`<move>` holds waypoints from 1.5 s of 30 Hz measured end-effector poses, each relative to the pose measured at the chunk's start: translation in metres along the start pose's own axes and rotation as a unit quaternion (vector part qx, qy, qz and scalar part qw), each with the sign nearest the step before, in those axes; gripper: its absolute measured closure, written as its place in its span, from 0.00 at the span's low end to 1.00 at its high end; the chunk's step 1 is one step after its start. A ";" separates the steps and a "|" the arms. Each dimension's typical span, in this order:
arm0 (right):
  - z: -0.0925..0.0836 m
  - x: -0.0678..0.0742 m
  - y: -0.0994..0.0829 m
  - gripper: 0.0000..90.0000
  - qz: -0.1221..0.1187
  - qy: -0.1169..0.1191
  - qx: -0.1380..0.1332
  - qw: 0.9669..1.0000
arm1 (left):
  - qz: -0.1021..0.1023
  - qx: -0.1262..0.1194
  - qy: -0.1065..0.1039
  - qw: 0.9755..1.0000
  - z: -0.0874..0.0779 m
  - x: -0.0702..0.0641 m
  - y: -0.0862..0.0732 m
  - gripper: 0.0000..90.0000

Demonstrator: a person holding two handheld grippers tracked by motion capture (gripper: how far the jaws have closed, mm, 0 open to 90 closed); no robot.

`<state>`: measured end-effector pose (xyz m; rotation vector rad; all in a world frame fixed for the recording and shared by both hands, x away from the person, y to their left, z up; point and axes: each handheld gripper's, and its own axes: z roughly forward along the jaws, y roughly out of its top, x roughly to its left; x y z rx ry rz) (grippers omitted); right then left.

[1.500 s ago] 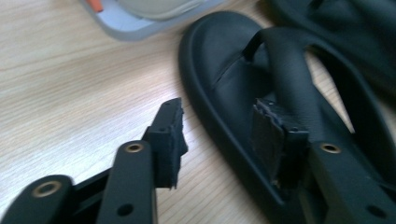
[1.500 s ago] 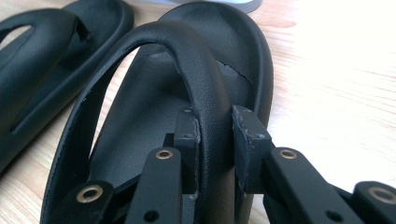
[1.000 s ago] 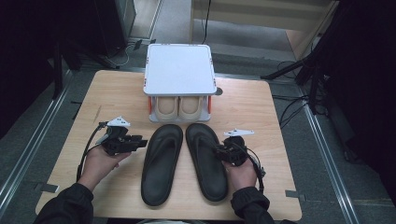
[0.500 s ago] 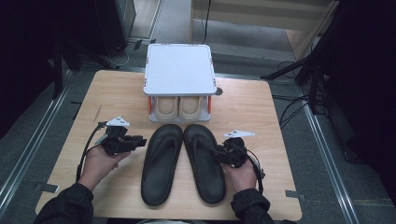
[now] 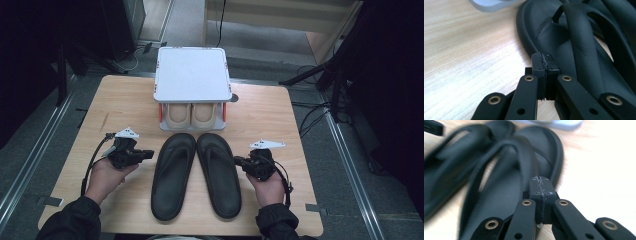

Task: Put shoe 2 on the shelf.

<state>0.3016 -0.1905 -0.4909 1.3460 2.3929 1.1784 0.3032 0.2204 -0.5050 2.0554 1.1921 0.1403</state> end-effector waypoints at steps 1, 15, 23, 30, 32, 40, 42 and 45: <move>0.003 -0.002 -0.001 1.00 0.003 -0.005 0.007 1.000 | 0.002 0.002 0.003 1.000 0.001 0.001 0.000 1.00; 0.025 -0.013 -0.004 1.00 0.012 -0.022 0.041 0.999 | 0.013 0.036 0.014 0.999 0.018 -0.003 -0.005 1.00; 0.026 -0.014 -0.004 1.00 0.011 -0.022 0.042 0.999 | 0.015 0.044 0.009 0.999 0.023 -0.007 -0.005 1.00; 0.027 -0.013 -0.004 1.00 0.010 -0.022 0.041 0.999 | 0.022 0.052 0.003 0.998 0.023 -0.011 -0.006 1.00; 0.027 -0.013 -0.004 1.00 0.011 -0.019 0.041 0.999 | 0.026 0.053 0.000 0.998 0.024 -0.015 -0.006 1.00; 0.028 -0.012 -0.004 1.00 0.012 -0.018 0.039 0.999 | 0.038 0.054 -0.016 0.998 0.031 -0.029 -0.006 1.00; 0.029 -0.012 -0.004 1.00 0.012 -0.019 0.038 0.999 | 0.041 0.053 -0.013 0.998 0.031 -0.029 -0.006 1.00; 0.028 -0.013 -0.004 1.00 0.016 -0.016 0.038 0.999 | 0.027 0.052 -0.018 0.998 0.031 -0.027 -0.006 0.98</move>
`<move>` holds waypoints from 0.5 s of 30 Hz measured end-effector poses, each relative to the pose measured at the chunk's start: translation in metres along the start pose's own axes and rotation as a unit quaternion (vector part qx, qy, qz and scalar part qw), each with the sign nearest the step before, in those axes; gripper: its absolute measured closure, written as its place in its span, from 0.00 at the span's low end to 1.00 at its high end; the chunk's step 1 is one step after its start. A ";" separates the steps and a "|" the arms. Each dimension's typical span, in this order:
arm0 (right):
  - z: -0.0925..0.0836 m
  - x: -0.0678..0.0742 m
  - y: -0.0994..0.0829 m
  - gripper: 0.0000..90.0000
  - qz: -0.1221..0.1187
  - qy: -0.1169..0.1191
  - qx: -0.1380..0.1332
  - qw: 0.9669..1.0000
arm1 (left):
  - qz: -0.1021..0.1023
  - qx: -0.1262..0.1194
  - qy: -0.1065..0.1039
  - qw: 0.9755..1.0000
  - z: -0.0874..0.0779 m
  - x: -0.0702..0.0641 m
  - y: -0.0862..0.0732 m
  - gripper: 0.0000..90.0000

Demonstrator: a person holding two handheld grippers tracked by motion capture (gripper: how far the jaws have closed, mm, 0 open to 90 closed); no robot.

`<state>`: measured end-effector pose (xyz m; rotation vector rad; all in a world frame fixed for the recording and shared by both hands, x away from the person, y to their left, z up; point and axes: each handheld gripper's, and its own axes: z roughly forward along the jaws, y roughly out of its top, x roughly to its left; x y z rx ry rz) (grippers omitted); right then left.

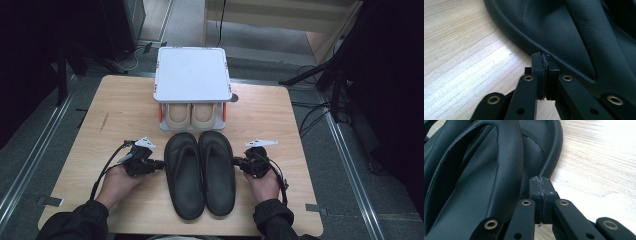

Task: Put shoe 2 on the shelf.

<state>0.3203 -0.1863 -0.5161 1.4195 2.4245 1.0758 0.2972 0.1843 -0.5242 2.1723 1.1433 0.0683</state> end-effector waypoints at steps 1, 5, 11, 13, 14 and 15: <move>0.000 0.000 0.000 1.00 0.001 0.001 0.000 1.000 | 0.003 0.003 0.002 1.000 -0.001 0.001 0.000 0.96; -0.002 -0.001 0.001 0.91 0.005 -0.012 -0.006 1.000 | 0.001 -0.010 0.007 1.000 -0.005 0.002 0.001 0.88; -0.017 0.001 0.003 0.83 0.009 -0.015 -0.054 0.998 | -0.012 -0.040 -0.010 0.999 -0.016 0.004 0.003 0.84; -0.024 0.003 0.004 0.82 0.009 -0.008 -0.070 0.997 | -0.012 -0.044 -0.015 0.999 -0.020 0.004 0.004 0.81; -0.026 0.005 0.004 0.82 0.010 -0.006 -0.073 0.997 | -0.013 -0.047 -0.018 0.999 -0.022 0.005 0.004 0.79; -0.030 0.006 0.004 0.81 0.009 -0.006 -0.079 0.997 | -0.015 -0.050 -0.020 0.998 -0.024 0.005 0.004 0.78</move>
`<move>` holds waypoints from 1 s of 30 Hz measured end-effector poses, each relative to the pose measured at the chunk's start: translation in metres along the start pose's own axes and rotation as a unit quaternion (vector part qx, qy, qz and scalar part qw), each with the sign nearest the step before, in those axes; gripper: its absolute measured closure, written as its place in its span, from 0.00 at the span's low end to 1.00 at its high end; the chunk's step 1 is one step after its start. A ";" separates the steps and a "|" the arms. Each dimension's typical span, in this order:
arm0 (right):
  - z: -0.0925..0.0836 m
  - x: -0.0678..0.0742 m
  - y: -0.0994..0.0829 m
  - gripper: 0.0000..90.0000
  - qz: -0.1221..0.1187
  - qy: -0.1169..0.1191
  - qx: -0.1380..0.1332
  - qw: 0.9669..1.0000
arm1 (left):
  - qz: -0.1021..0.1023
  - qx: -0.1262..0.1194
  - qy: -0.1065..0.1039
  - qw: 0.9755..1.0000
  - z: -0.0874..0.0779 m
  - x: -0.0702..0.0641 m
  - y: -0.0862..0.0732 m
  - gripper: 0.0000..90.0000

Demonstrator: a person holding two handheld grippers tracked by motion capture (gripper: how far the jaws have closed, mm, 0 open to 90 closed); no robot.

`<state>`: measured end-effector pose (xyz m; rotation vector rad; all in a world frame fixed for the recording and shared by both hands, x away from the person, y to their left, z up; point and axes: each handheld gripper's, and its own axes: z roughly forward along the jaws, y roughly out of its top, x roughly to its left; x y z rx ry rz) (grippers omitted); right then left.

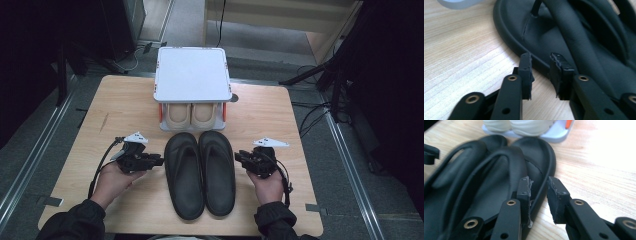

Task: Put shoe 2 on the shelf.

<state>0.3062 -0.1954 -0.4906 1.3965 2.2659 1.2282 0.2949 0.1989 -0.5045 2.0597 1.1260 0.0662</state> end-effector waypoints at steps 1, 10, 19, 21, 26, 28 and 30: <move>-0.003 0.001 0.000 0.80 0.001 0.004 -0.006 1.000 | -0.001 -0.004 -0.002 1.000 -0.002 0.000 0.000 0.76; -0.015 0.024 -0.007 0.67 -0.008 0.023 -0.036 0.999 | 0.013 -0.001 -0.015 1.000 -0.006 -0.004 -0.001 0.65; -0.012 0.048 -0.019 0.63 0.020 0.048 -0.033 0.998 | 0.018 -0.003 -0.011 1.000 -0.010 -0.001 0.001 0.58; -0.010 0.052 -0.020 0.63 0.024 0.053 -0.031 0.998 | 0.012 -0.004 -0.010 1.000 -0.010 0.000 0.001 0.56; -0.004 0.063 -0.021 0.60 0.019 0.054 -0.025 0.998 | 0.010 -0.008 -0.004 1.000 -0.014 0.004 0.001 0.52; 0.000 0.067 -0.022 0.59 0.019 0.055 -0.023 0.998 | 0.009 -0.011 -0.003 1.000 -0.015 0.006 0.001 0.52; 0.004 0.070 -0.022 0.57 0.019 0.054 -0.018 0.998 | 0.006 -0.014 -0.003 1.000 -0.017 0.008 0.001 0.51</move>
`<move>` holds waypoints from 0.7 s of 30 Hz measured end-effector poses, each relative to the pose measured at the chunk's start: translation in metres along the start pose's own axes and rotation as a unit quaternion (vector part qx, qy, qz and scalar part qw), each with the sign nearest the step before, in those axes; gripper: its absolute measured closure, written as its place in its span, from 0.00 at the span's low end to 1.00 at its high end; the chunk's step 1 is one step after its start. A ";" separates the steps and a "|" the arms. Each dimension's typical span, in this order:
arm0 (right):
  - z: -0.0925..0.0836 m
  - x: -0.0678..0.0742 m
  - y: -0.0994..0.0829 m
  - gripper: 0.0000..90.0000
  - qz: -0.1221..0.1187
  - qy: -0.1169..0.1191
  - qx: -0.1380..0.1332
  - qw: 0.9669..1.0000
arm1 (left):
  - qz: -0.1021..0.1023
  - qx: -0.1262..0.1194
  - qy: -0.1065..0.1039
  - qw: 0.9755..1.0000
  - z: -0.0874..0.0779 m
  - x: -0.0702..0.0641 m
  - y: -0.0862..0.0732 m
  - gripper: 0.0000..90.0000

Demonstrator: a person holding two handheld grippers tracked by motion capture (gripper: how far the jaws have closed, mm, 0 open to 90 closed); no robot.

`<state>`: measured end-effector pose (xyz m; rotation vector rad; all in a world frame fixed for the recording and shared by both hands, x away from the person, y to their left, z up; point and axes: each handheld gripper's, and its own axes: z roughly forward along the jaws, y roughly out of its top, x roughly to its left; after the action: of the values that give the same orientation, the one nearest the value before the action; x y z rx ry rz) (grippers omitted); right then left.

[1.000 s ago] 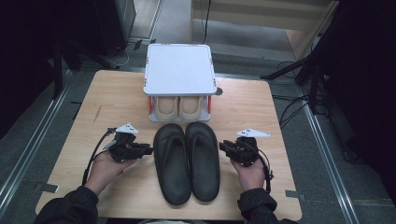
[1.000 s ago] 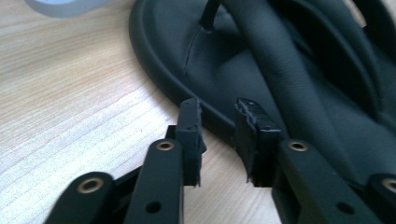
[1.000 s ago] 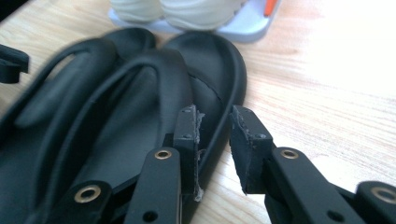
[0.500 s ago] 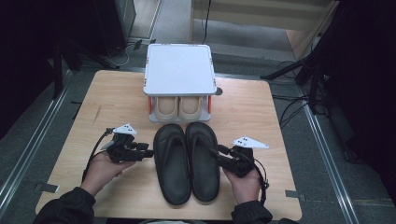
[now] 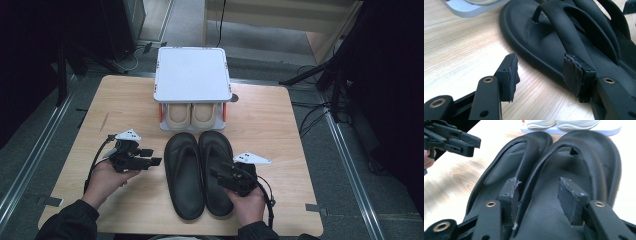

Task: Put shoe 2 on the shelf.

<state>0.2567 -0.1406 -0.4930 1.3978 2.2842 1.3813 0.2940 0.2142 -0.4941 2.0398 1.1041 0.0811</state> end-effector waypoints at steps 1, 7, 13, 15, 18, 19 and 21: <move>0.002 0.001 0.000 0.56 0.002 0.001 0.002 1.000 | -0.001 -0.002 0.001 1.000 -0.001 0.001 0.000 0.51; 0.015 0.010 -0.002 0.52 0.002 0.003 0.009 1.000 | -0.002 -0.008 0.004 1.000 -0.003 0.003 0.000 0.51; 0.028 0.018 -0.003 0.45 0.002 -0.020 0.013 1.000 | -0.001 -0.013 0.006 1.000 -0.004 0.003 0.000 0.51; 0.031 0.020 -0.003 0.43 0.004 -0.028 0.013 1.000 | -0.003 -0.013 0.004 1.000 -0.005 0.004 0.000 0.51; 0.037 0.022 -0.002 0.40 0.019 -0.030 0.020 0.999 | -0.004 -0.014 0.005 1.000 -0.005 0.004 0.000 0.51; 0.040 0.022 -0.002 0.40 0.022 -0.031 0.018 0.999 | -0.005 -0.015 0.005 1.000 -0.004 0.004 0.000 0.51; 0.044 0.024 0.000 0.40 0.025 -0.030 0.026 0.999 | -0.006 -0.015 0.005 1.000 -0.004 0.005 0.000 0.50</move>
<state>0.2662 -0.0939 -0.5105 1.5003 2.2773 1.2841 0.2952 0.2205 -0.4930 2.0072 1.1139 0.1014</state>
